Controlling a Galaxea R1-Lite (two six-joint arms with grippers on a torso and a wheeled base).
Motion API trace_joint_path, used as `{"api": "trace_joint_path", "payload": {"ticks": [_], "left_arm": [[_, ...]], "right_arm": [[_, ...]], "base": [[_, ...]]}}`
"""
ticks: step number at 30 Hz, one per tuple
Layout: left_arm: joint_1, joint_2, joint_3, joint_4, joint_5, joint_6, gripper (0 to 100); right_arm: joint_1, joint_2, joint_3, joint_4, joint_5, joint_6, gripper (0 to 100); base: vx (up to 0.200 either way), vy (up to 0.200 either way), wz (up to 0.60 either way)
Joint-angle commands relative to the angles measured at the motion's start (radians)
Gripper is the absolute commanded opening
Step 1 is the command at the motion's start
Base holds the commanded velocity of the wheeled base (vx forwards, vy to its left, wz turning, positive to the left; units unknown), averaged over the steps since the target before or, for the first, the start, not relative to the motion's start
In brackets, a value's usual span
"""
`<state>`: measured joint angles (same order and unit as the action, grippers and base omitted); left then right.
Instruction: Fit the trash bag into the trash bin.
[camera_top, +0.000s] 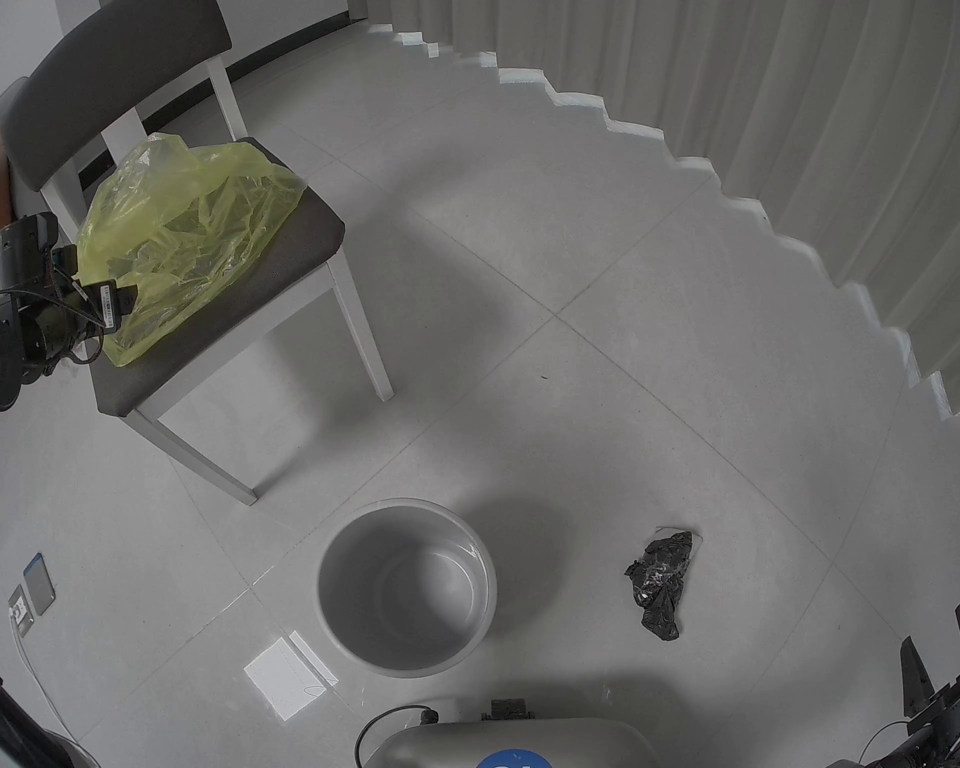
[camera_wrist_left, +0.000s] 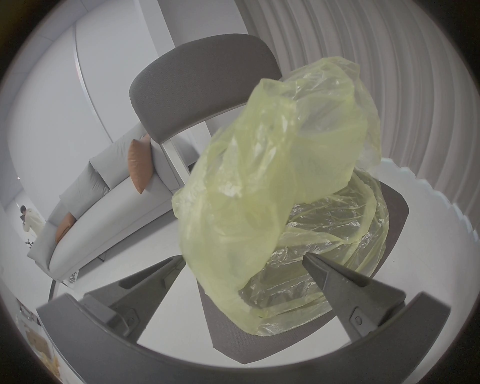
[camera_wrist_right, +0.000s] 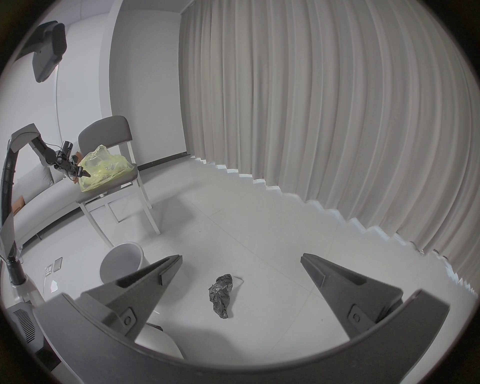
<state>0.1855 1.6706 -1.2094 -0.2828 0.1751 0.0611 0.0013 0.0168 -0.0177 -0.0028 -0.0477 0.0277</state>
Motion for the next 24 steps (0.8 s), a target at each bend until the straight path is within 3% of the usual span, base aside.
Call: {"api": "trace_joint_path", "payload": {"ticks": [1,14,23,24], "left_arm": [[0.002,0.015,-0.007,-0.001,-0.009,-0.007,100],[0.051,0.050,-0.039,-0.001,-0.025,-0.010,100],[0.074,0.066,-0.038,-0.003,-0.075,-0.014,100],[0.077,0.070,-0.038,-0.006,-0.077,-0.015,0]], "right_arm": [[0.000,-0.011,0.018,0.000,0.000,0.000,100],[0.000,-0.011,0.018,0.000,-0.001,0.000,100],[0.000,-0.011,0.018,0.000,-0.001,0.000,100],[0.000,-0.011,0.018,0.000,-0.001,0.000,100]], "base": [[0.000,0.000,0.00],[0.000,0.000,0.00],[0.000,0.000,0.00],[0.000,0.000,0.00]]}}
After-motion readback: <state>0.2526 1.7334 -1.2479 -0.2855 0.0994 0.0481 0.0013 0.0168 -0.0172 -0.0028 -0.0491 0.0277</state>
